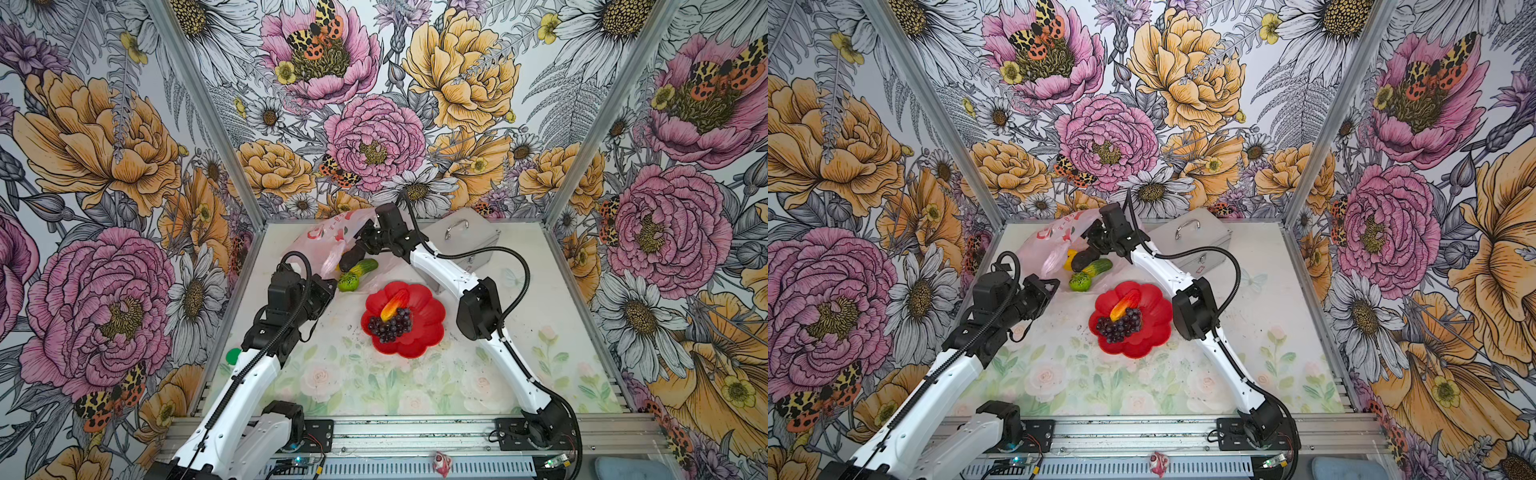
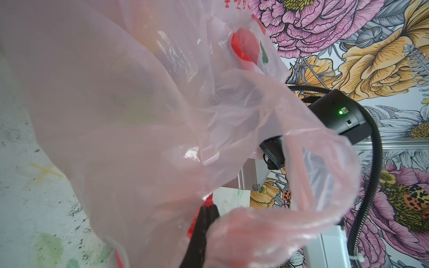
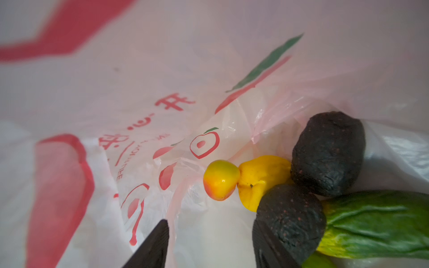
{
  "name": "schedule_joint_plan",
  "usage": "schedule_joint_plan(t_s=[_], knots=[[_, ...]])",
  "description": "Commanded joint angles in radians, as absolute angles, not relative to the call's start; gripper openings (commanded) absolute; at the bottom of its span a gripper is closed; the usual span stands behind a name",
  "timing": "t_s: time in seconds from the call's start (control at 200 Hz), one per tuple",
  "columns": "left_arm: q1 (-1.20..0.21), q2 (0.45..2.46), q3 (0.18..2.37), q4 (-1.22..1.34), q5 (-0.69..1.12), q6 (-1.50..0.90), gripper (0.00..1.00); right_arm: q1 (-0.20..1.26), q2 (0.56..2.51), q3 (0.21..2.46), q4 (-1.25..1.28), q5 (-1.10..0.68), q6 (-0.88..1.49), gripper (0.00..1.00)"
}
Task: Place the fruits into the plastic bag
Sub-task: Place the fruit in the plastic bag.
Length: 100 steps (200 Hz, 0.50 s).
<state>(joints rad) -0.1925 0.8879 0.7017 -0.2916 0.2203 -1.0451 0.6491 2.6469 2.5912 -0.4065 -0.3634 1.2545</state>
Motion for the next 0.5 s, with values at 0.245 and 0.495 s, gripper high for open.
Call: schedule_joint_plan(t_s=[0.245,0.495], knots=[[-0.181,0.866,0.732,-0.296,0.207,-1.035,0.0,0.675,2.485,2.486,-0.379,-0.442,1.11,0.6],[-0.171,0.841,0.717,-0.296,0.198,-1.039,0.0,0.694,2.328,2.315,-0.391,-0.447,0.943,0.6]])
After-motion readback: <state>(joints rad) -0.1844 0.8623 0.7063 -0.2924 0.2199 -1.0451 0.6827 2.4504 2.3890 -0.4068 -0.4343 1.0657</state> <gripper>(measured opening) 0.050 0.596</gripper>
